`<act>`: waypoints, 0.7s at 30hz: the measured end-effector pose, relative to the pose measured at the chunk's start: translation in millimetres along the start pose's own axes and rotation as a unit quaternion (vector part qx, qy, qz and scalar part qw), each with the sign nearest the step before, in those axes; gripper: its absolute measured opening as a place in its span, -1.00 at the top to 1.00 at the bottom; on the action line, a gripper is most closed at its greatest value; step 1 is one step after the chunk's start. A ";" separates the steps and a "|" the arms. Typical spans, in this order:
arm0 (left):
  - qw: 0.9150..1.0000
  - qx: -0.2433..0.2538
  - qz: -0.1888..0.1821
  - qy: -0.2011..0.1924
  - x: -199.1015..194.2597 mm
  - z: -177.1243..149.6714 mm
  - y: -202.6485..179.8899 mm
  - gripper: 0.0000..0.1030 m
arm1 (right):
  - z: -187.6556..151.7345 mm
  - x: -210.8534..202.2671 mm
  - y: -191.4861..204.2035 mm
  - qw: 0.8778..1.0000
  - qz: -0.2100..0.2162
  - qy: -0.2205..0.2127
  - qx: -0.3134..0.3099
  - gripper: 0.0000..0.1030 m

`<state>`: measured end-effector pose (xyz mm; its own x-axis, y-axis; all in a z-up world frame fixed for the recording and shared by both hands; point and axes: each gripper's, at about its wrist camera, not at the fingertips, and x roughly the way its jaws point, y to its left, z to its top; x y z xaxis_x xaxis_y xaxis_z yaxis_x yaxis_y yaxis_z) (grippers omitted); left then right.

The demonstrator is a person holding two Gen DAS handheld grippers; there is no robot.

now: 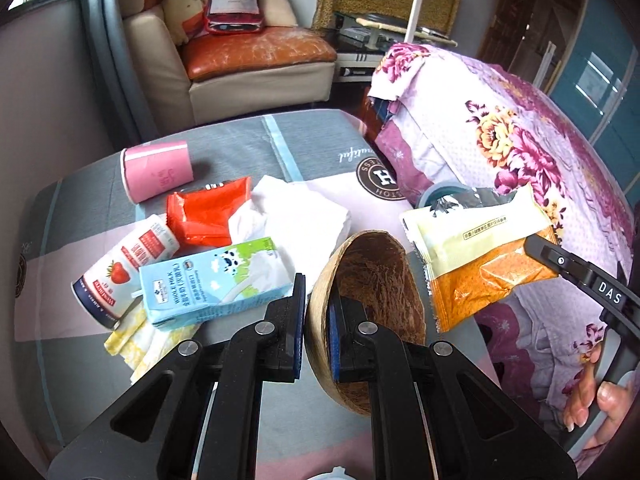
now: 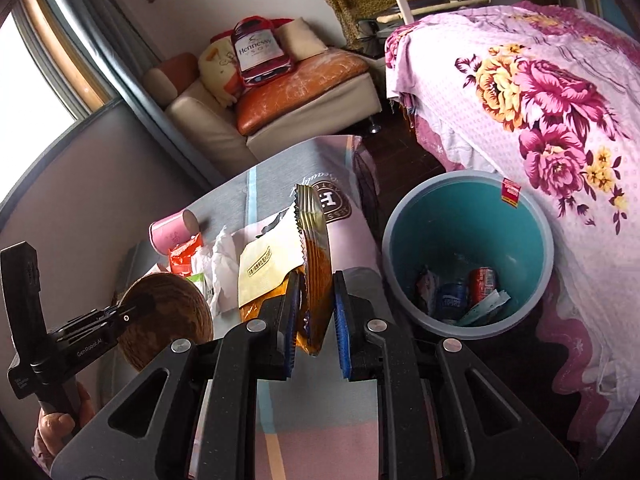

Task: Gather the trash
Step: 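Carry the bowl with the left gripper while the right carries the snack bag to the bin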

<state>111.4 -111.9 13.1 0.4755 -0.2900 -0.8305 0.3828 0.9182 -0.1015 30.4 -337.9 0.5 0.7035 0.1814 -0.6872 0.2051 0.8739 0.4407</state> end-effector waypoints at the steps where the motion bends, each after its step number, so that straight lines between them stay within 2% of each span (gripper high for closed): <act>1: 1.000 0.009 -0.005 0.004 7.7 4.8 -13.3 0.80 | 3.2 -3.2 -12.5 1.000 -0.009 -0.007 0.009 0.70; 10: 0.996 0.071 -0.033 0.035 71.2 32.7 -111.0 0.80 | 19.6 -15.7 -97.0 0.994 -0.089 -0.037 0.048 0.70; 16: 0.994 0.089 -0.038 0.049 104.8 41.7 -146.4 0.80 | 22.8 -8.5 -124.4 0.989 -0.132 -0.040 0.051 0.70; 21: 0.992 0.098 -0.040 0.061 126.5 43.5 -161.8 0.79 | 21.8 2.7 -137.9 0.987 -0.149 -0.030 0.056 0.70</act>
<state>144.1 -308.9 -51.7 0.3429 -0.3134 -0.8856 0.5681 0.8199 -0.0702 18.9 -467.7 -49.6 0.6392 -0.1064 -0.7617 0.4810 0.8281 0.2879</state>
